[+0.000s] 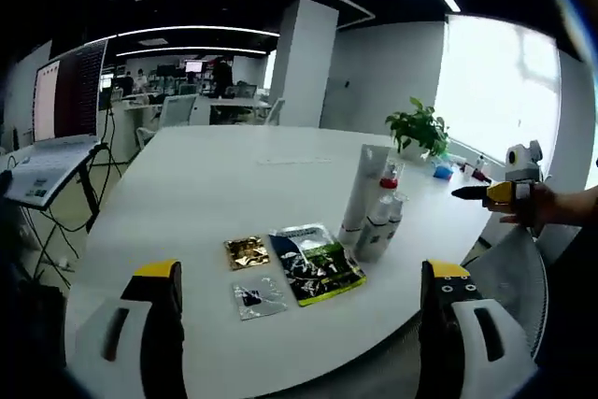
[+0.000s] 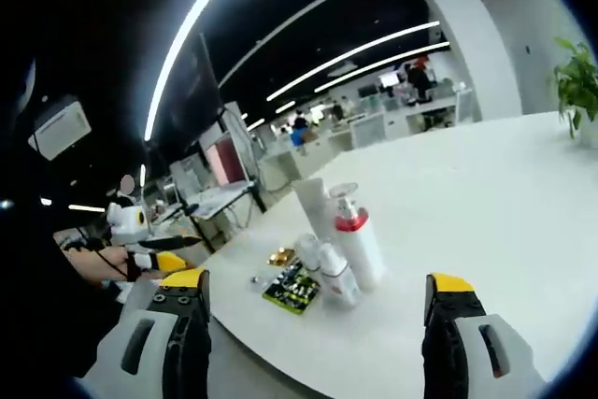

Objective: Arrange the skincare products in the storage area until every visible bottle or jar stands upright without overlapping.

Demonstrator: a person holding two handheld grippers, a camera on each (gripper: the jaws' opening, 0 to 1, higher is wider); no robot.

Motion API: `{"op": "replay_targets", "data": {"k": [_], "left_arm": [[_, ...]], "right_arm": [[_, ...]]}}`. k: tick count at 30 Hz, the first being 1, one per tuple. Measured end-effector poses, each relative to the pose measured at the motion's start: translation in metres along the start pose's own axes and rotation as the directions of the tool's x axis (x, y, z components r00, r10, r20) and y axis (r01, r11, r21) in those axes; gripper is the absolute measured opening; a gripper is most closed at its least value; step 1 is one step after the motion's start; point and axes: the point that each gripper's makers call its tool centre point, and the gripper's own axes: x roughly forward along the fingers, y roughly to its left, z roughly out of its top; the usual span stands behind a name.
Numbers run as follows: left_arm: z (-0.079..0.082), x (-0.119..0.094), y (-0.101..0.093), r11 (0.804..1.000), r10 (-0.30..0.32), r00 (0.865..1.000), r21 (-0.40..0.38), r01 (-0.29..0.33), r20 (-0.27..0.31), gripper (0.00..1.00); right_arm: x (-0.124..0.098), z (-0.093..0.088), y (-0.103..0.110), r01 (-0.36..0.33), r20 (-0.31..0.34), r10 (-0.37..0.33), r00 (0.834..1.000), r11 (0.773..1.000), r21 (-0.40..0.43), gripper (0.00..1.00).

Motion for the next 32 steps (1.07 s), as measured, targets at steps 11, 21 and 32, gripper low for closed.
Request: {"op": "replay_targets", "data": {"k": [11,21,32], "left_arm": [[-0.001,0.002,-0.003,1.0,-0.031,0.999,-0.005,0.031,-0.037,0.99],[-0.005,0.005,-0.002,0.999,-0.042,0.997,-0.012,0.042,-0.058,0.99],[-0.006,0.004,-0.004,0.999,-0.04,0.997,-0.027,0.038,-0.068,0.99]], "right_arm": [[0.001,-0.007,-0.011,0.027,-0.021,-0.027,0.999,0.999,-0.02,0.99],[0.001,-0.012,-0.013,0.031,-0.031,-0.031,0.999,0.999,-0.015,0.97],[0.001,-0.013,-0.013,0.031,-0.032,-0.031,0.999,1.0,-0.004,0.96]]}}
